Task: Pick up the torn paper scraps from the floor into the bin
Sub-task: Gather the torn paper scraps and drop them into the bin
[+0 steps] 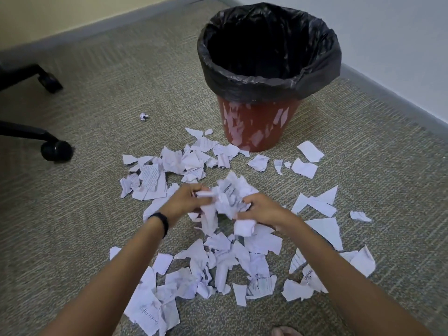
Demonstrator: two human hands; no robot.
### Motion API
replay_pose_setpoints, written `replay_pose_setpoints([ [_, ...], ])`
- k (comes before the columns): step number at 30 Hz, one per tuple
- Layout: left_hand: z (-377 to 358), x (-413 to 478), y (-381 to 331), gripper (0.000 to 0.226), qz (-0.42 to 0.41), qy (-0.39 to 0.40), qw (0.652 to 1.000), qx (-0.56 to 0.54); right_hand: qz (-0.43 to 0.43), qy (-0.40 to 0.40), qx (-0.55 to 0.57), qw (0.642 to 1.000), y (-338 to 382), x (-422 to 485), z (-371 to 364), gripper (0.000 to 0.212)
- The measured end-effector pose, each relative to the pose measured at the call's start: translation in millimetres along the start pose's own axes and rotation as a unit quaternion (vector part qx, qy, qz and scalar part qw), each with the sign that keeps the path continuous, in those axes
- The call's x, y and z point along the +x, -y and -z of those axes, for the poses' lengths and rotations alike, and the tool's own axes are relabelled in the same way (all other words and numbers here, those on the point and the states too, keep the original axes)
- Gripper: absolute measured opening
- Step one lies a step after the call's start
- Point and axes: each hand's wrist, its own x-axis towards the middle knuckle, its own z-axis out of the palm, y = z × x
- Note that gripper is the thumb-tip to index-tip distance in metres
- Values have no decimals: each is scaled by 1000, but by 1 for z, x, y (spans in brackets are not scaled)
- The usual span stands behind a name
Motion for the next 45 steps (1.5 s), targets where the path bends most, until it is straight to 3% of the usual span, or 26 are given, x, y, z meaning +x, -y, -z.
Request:
replay_pose_setpoints([
  [2,2,-1,-26,6,0,0,999,-53,16,8,49,999,13,-12,22,10],
  [5,5,3,-62,14,-22,1,992,-122,49,13,118,992,39,-32,57,15],
  [9,5,12,-115,8,-81,28,973,-212,144,-12,229,963,85,-51,102,12],
  [13,-1,24,-173,10,-111,-11,942,-317,206,-73,349,911,127,-48,133,24],
  [16,-5,33,-205,15,-104,-45,885,-452,225,-133,408,875,157,-36,145,2],
  [19,-7,38,-218,17,-94,-35,837,-538,209,-185,538,796,170,-21,155,11],
  [21,-9,40,-218,16,-92,-29,828,-552,201,-192,592,756,173,-19,157,10],
  [25,-8,43,-219,18,-87,-29,822,-562,204,-206,640,711,178,-17,154,22],
  [31,-6,42,-236,49,-106,-20,819,-564,173,-226,600,748,192,-19,153,13],
  [35,-10,30,-247,40,-136,15,805,-578,186,-183,594,761,192,-22,152,5],
  [37,-13,23,-250,44,-148,30,798,-583,183,-180,576,776,191,-24,154,17],
  [39,-14,20,-250,70,-162,39,794,-584,192,-173,558,789,185,-29,156,31],
  [41,-15,18,-250,79,-169,54,782,-598,228,-161,528,802,177,-37,160,32],
  [43,-15,18,-247,73,-186,65,777,-598,269,-167,525,790,165,-46,166,25],
  [45,-12,21,-236,54,-211,60,785,-580,288,-186,552,760,150,-51,171,21],
])
